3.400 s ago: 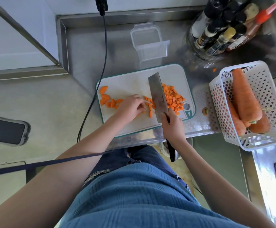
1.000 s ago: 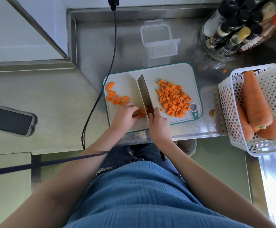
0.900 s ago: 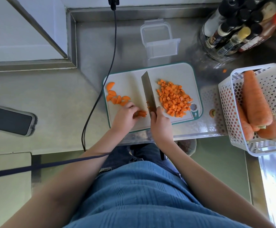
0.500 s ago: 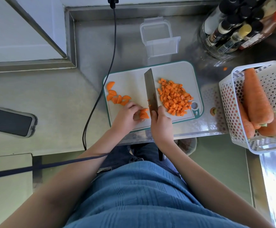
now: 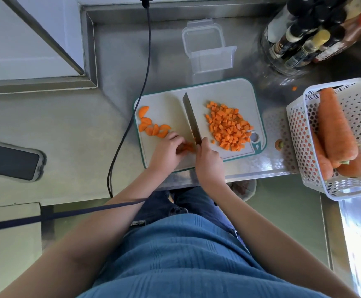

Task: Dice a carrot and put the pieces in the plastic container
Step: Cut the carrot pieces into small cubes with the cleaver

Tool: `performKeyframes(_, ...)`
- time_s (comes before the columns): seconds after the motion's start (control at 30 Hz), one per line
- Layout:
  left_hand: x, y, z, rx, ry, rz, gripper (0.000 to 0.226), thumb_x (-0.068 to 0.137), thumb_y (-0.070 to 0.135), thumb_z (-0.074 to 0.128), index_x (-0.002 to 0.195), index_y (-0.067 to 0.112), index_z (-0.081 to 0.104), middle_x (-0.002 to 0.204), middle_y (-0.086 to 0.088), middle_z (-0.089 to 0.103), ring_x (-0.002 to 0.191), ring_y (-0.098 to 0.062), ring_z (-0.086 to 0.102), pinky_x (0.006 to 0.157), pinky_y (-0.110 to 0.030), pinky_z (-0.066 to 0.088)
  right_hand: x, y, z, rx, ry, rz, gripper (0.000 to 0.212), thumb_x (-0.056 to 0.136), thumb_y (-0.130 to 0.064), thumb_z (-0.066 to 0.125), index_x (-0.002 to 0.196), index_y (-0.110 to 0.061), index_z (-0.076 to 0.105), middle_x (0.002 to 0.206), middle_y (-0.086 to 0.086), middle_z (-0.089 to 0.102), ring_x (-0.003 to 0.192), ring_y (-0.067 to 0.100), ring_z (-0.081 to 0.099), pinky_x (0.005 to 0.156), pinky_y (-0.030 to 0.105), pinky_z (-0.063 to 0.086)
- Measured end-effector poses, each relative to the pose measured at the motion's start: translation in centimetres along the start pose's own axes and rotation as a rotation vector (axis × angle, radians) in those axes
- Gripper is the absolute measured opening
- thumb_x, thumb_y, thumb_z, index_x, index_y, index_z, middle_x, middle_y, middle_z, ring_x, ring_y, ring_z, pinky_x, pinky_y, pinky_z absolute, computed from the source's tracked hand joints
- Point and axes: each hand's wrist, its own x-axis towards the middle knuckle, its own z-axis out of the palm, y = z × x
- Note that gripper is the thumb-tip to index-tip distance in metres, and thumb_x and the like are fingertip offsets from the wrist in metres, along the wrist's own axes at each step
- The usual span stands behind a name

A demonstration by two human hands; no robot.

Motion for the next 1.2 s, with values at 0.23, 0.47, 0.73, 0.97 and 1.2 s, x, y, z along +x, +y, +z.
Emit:
performKeyframes(0.23, 0.3, 0.8, 0.7, -0.103, 0.105, -0.093, 0.016, 0.073, 0.011, 0.078, 0.08, 0.003, 0.065, 0.084, 0.003, 0.052, 0.065, -0.003, 0.045, 0.069, 0.001, 0.035, 0.3, 1.8, -2.6, 0.279, 0.158, -0.067, 0.018, 0.101, -0.017, 0.039, 0.087, -0.008, 0.036, 0.06, 0.001, 0.04, 0.051, 0.019, 0.035, 0.047, 0.031, 0.026)
performKeyframes(0.47, -0.1, 0.2, 0.6, -0.175, 0.092, -0.158, 0.017, 0.081, 0.009, 0.072, 0.096, 0.003, 0.069, 0.091, -0.008, 0.065, 0.08, -0.014, 0.061, 0.077, -0.019, 0.049, 0.2, 0.4, -1.3, 0.279, 0.081, -0.09, 0.018, 0.102, -0.02, 0.038, 0.087, -0.01, 0.035, 0.056, 0.001, 0.04, 0.048, 0.019, 0.035, 0.046, 0.029, 0.024)
performKeyframes(0.73, -0.6, 0.4, 0.2, -0.199, 0.136, -0.177, 0.011, 0.083, 0.013, 0.07, 0.092, 0.01, 0.074, 0.086, -0.002, 0.072, 0.077, -0.01, 0.064, 0.074, -0.016, 0.049, 0.2, -0.2, 0.0, 0.17, 0.009, -0.037, 0.015, 0.103, -0.024, 0.033, 0.094, -0.013, 0.033, 0.063, 0.006, 0.048, 0.054, 0.027, 0.045, 0.049, 0.031, 0.031)
performKeyframes(0.97, -0.2, 0.0, 0.7, -0.157, 0.136, -0.204, 0.005, 0.079, 0.012, 0.073, 0.08, 0.008, 0.071, 0.077, -0.003, 0.069, 0.07, -0.015, 0.062, 0.067, -0.031, 0.052, 0.6, -0.5, 0.2, -0.056, -0.05, -0.023, 0.008, 0.104, -0.021, 0.032, 0.103, -0.014, 0.034, 0.076, 0.012, 0.053, 0.068, 0.032, 0.054, 0.057, 0.038, 0.044)
performKeyframes(1.2, -0.2, 0.4, 0.7, -0.178, 0.149, -0.21, 0.008, 0.077, 0.012, 0.076, 0.077, 0.005, 0.071, 0.074, -0.004, 0.068, 0.063, -0.013, 0.059, 0.061, -0.022, 0.048, 1.5, 1.9, -3.2, 0.173, 0.098, -0.025, 0.014, 0.102, -0.019, 0.036, 0.094, -0.008, 0.039, 0.062, 0.003, 0.046, 0.055, 0.023, 0.043, 0.045, 0.029, 0.026)
